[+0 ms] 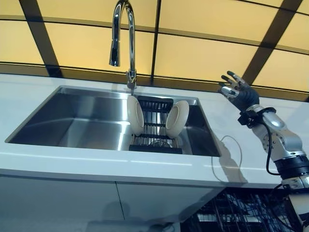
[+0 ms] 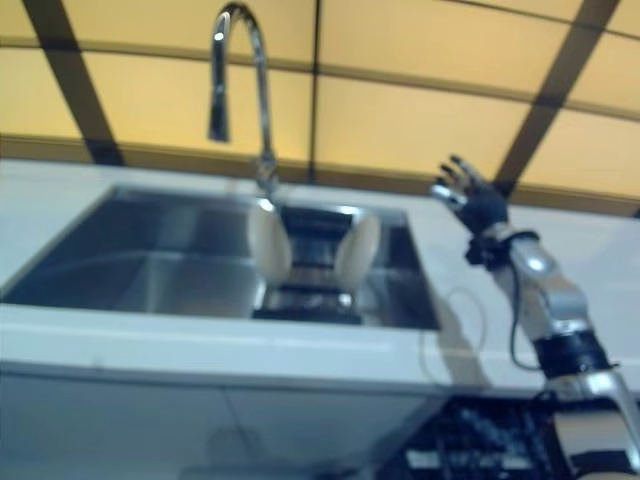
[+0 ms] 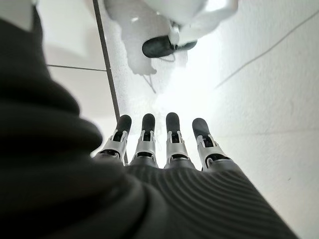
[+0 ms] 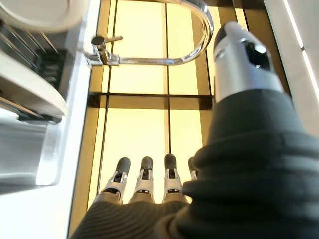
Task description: Take plates into dishwasher
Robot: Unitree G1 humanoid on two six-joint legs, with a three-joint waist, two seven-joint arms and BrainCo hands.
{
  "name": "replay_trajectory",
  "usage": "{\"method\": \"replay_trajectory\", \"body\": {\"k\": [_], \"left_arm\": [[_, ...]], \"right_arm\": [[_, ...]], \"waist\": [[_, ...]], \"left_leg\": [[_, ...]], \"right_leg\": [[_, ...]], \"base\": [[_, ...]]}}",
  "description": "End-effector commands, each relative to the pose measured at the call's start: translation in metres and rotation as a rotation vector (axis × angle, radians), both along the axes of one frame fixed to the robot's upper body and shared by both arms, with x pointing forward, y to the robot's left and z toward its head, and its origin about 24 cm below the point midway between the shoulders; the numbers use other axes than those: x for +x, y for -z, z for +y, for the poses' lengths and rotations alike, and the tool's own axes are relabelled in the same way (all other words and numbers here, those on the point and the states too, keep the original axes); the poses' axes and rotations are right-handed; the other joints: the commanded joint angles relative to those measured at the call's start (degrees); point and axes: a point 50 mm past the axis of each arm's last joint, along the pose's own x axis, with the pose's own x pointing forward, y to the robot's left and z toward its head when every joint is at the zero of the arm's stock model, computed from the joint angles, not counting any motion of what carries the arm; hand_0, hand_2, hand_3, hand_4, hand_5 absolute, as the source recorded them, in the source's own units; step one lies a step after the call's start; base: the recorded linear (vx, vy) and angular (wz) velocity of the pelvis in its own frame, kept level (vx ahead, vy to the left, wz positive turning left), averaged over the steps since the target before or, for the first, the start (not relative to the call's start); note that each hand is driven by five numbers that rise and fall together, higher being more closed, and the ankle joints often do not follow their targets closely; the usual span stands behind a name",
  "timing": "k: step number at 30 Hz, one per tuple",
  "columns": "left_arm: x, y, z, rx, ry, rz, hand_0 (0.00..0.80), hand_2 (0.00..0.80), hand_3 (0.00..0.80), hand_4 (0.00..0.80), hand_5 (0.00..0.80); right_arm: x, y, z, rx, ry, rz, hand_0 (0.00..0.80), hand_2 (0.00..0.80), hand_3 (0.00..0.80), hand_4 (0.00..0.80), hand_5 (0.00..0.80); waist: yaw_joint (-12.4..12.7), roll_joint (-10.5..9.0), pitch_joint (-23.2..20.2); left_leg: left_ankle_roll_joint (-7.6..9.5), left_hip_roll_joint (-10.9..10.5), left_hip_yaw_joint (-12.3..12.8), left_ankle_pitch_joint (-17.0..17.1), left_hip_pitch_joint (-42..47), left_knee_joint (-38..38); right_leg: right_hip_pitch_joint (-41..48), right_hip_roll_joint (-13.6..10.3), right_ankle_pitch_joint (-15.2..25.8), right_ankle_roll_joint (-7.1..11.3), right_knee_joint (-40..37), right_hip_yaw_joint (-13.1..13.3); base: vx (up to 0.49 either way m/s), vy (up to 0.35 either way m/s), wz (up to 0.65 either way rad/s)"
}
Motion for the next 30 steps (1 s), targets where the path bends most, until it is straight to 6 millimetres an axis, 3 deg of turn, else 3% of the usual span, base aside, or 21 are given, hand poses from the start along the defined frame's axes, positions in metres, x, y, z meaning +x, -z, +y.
{"method": "replay_trajectory", "body": {"k": [1, 11, 17, 30], "left_arm": [[0.003, 0.0, -0.001, 0.007, 0.033, 0.014, 0.0, 0.0, 0.0, 0.0, 0.0], [0.005, -0.002, 0.003, 0.018, 0.029, 0.013, 0.0, 0.0, 0.0, 0.0, 0.0], [0.003, -0.002, 0.005, 0.031, 0.05, 0.033, 0.0, 0.0, 0.0, 0.0, 0.0], [0.006, -0.002, 0.005, 0.041, 0.069, 0.018, 0.0, 0.0, 0.0, 0.0, 0.0]], "right_arm": [[0.009, -0.034, -0.011, -0.075, 0.076, -0.031, 0.0, 0.0, 0.0, 0.0, 0.0], [0.016, -0.014, -0.022, -0.192, 0.127, 0.152, 0.0, 0.0, 0.0, 0.0, 0.0], [0.02, -0.017, -0.025, -0.24, 0.201, 0.144, 0.0, 0.0, 0.0, 0.0, 0.0], [0.024, 0.002, -0.003, -0.213, 0.124, 0.238, 0.0, 0.0, 0.0, 0.0, 0.0]], "waist": [[1.41, 0.65, -2.59], [1.91, 0.25, -1.91], [2.5, 0.09, -0.9], [2.73, 0.02, 0.37]], "left_leg": [[2.42, -1.98, 1.28, -4.18, 0.56, 0.1], [2.52, -1.81, 1.85, -4.4, 0.43, 0.1], [2.62, -1.45, 2.38, -4.51, 0.18, 0.1], [2.83, -1.27, 2.77, -4.83, -0.09, 0.1]], "right_leg": [[0.93, 1.9, -1.98, 0.65, 0.86, 0.08], [0.19, 1.34, -1.53, 1.15, 1.24, -0.75], [-0.49, 1.03, -1.1, 1.64, 1.44, -1.07], [-1.05, 0.89, -1.13, 1.82, 1.5, -1.14]], "base": [[0.032, 0.008, -0.05], [0.008, 0.013, -0.02], [0.0, 0.0, 0.0], [0.0, 0.0, 0.0]]}}
